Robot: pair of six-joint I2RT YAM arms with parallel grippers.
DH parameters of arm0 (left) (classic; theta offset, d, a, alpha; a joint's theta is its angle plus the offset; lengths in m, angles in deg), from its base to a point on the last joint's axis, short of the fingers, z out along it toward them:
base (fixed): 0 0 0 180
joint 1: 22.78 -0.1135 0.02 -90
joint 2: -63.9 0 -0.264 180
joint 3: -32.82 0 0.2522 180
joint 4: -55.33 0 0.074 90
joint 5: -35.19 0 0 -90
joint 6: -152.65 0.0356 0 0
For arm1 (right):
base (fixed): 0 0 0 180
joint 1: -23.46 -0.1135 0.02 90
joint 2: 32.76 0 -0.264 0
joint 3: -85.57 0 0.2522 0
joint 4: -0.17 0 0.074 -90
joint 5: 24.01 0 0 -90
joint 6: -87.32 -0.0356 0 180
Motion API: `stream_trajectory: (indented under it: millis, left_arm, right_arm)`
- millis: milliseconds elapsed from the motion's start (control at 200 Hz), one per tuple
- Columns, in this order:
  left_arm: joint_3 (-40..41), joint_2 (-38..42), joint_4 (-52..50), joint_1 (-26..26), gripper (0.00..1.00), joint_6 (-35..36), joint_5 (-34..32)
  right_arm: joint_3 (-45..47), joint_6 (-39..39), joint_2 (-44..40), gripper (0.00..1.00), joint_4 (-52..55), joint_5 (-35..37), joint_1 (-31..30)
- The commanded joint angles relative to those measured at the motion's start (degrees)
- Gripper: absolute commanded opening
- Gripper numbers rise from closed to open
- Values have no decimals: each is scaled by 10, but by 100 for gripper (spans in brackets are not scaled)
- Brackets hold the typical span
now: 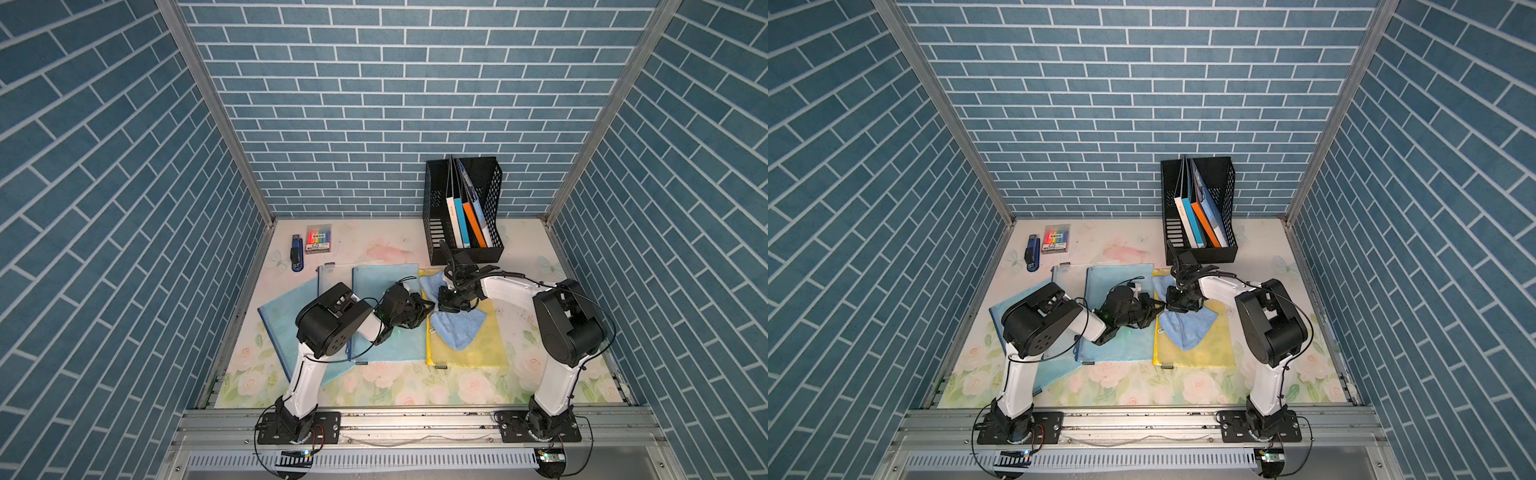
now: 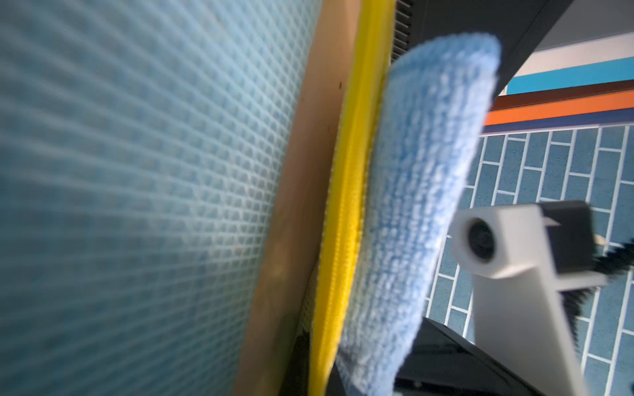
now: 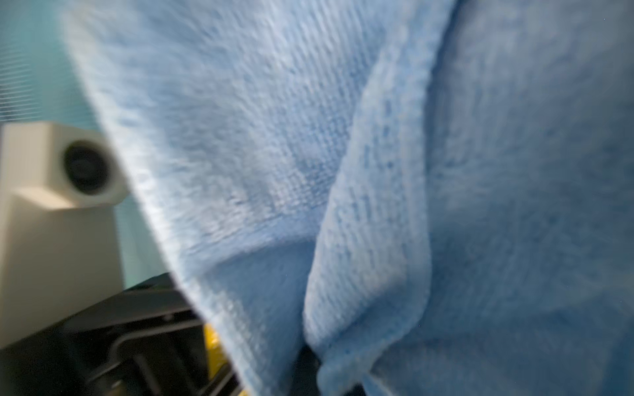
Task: Wipe the document bag
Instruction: Wipe the dirt from the document bag.
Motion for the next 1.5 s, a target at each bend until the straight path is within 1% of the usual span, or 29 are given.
stream_trajectory:
  millis: [0,120,235,340,405,440,545,701,821,956,1121,1166,1226,1296,1411,1496]
  left_arm:
    - [2,1,19,6,0,1,5]
    - [18,7,32,5,0,-3,0]
    - [21,6,38,5,0,-5,0]
    - [19,5,44,5,0,-7,-1]
    - [17,4,47,5,0,-9,-5]
    - [16,4,50,5,0,-10,-8]
    - [12,3,59,6,0,-12,-15]
    - [16,3,77,13,0,-13,-39]
    - [26,1,94,19,0,-21,-59]
    - [37,-8,118,24,0,-38,-71]
    - [44,-17,132,26,0,-51,-76]
    - [44,-17,132,26,0,-52,-76]
    - [43,-15,128,26,0,-49,-74]
    - [47,-14,132,26,0,-48,-72]
    - [57,-9,131,26,0,-49,-73]
    - [63,-8,134,26,0,-53,-75]
  right_arm:
    - [43,0,-1,0,21,40,31]
    - [92,21,-52,0,31,76,101]
    - [101,61,-86,0,62,119,156]
    - [91,79,-92,0,90,143,176]
    - [96,69,-92,0,85,136,175]
    - [102,58,-92,0,77,107,172]
    - [118,26,-102,0,48,79,133]
    - [91,1,-109,0,32,50,15]
    - [88,-28,-127,0,2,22,-43]
    - [117,-61,-150,0,-49,4,-75]
    - [123,-60,-92,0,-1,17,-77]
    - [125,-58,-83,0,11,31,-77]
    - [132,-49,-85,0,22,56,-72]
    - [140,-41,-96,0,43,85,-46]
    - [161,-29,-128,0,55,97,32]
    - [162,-3,-148,0,79,117,81]
